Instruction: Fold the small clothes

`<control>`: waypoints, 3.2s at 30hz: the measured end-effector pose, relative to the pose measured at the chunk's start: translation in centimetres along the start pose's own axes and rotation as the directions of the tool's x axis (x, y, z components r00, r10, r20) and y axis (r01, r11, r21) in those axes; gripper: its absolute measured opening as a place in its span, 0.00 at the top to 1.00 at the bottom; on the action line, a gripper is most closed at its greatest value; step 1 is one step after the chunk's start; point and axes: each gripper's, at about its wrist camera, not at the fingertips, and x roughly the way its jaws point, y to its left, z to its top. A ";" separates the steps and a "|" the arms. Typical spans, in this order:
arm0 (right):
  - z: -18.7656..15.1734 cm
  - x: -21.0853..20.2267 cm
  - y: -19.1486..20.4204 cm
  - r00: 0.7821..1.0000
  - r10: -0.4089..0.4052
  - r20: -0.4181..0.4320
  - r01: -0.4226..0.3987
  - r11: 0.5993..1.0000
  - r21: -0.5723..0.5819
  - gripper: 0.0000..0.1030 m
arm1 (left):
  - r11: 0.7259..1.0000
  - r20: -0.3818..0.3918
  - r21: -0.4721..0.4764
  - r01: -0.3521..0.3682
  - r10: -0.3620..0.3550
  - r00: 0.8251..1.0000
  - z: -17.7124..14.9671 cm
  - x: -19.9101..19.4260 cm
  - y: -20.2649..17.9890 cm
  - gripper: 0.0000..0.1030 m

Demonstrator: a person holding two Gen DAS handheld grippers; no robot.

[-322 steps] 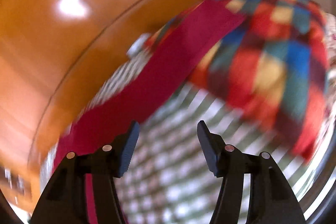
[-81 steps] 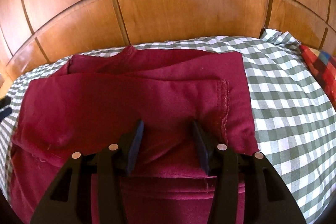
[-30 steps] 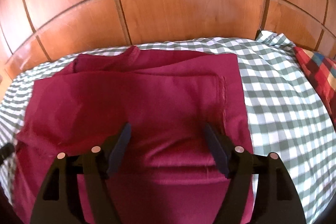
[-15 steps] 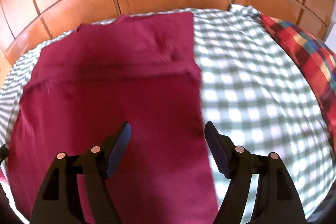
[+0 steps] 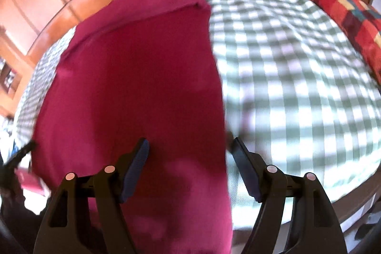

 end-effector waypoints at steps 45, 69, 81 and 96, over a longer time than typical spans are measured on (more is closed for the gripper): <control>17.6 3.8 -0.3 0.964 0.229 0.137 -0.250 0.955 0.158 0.79 | 0.960 0.153 -0.164 0.225 -0.201 0.968 16.2 2.8 1.5 0.94; 13.4 6.0 -0.4 0.989 0.084 0.118 -0.087 0.996 0.016 0.77 | 0.990 0.064 -0.121 0.078 -0.070 0.995 10.8 6.5 2.0 0.92; 7.7 1.0 -0.7 0.987 0.153 0.059 -0.152 0.988 -0.009 0.79 | 0.979 0.019 -0.136 0.149 -0.148 0.989 7.2 3.2 2.7 0.93; 5.8 -1.6 -1.2 0.990 0.113 0.082 -0.109 0.993 -0.044 0.36 | 0.985 0.069 -0.149 0.091 -0.082 0.994 4.5 -0.5 4.2 0.64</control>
